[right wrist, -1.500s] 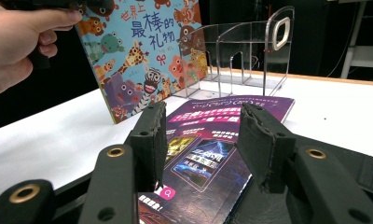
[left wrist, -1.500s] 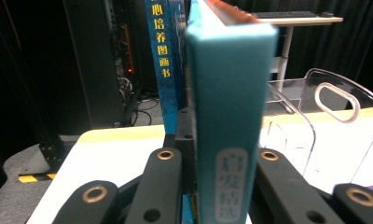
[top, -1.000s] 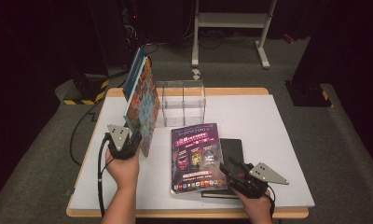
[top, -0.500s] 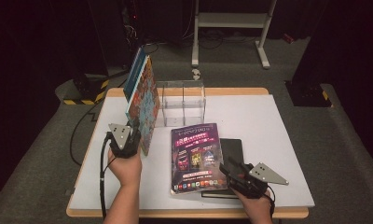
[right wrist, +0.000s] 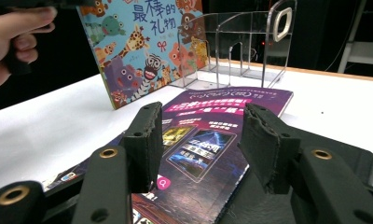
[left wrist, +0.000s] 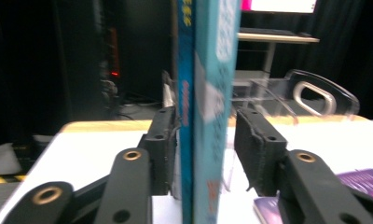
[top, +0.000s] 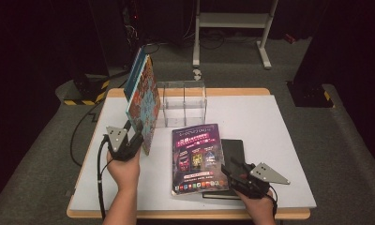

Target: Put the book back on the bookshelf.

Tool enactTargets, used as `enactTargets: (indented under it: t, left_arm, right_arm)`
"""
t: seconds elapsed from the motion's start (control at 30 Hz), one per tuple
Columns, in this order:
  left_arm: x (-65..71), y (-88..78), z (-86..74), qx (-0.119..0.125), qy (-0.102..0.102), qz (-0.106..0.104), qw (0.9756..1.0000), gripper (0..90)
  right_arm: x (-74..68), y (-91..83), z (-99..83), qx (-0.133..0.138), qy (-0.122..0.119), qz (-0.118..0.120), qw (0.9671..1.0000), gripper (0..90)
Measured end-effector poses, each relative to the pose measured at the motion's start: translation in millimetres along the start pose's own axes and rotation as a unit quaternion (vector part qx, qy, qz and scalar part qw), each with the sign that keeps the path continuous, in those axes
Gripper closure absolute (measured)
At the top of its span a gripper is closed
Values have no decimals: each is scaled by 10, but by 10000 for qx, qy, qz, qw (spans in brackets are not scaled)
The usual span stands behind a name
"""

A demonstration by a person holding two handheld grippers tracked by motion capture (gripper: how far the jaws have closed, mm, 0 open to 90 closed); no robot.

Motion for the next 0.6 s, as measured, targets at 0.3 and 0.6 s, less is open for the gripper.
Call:
enactTargets:
  t: [0.3,0.6]
  left_arm:
    - [-3,-259,-513,-586,-271,-1080,9921,409]
    - [262,-309,-931,-1249,-495,-1845,9736,331]
  right_arm:
    - [92,-9,-19,-164,-66,-139,9997,470]
    - [158,6,-74,-370,-274,-391,9982,458]
Point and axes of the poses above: each handheld gripper's, and its own axes: y roughly forward along the jaws, z roughly out of its top, x roughly to its right, the point moved 7 cm from there along y, roughly forward along the jaws, and after that the axes turned 8 degrees about y, right-handed, at the moved point
